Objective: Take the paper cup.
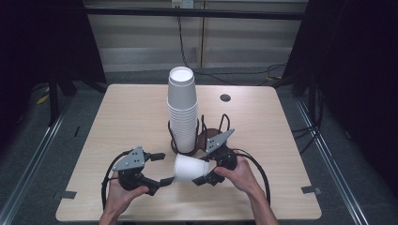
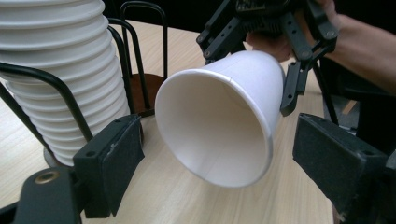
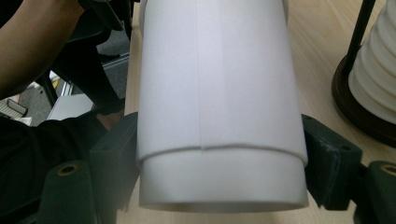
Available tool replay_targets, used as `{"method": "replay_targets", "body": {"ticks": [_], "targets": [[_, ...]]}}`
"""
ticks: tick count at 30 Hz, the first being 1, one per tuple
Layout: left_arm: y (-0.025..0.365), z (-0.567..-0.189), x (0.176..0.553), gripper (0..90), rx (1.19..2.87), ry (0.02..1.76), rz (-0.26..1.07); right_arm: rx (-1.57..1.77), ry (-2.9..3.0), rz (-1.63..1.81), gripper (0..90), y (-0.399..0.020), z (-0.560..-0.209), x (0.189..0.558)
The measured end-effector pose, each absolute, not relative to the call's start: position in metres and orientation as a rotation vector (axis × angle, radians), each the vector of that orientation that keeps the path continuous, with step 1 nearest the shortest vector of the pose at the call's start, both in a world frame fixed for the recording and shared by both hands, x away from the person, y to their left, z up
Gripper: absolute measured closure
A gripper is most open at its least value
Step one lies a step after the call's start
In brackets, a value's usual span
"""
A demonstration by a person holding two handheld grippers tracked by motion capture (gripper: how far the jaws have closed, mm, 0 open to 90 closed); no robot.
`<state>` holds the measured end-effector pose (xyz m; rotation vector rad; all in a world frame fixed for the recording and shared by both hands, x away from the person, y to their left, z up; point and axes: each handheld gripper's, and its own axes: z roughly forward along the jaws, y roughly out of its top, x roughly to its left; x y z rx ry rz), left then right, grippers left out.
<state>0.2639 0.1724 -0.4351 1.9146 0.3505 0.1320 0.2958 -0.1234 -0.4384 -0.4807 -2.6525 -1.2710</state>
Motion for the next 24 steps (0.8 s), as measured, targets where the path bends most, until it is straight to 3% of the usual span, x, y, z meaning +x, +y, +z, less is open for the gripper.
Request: {"method": "replay_targets", "body": {"ticks": [24], "targets": [[0.164,-0.445,0.261,15.7,1.886,0.339,0.116,-0.448,-2.532,-1.571,23.1,-0.134,-0.456,0.286]]}}
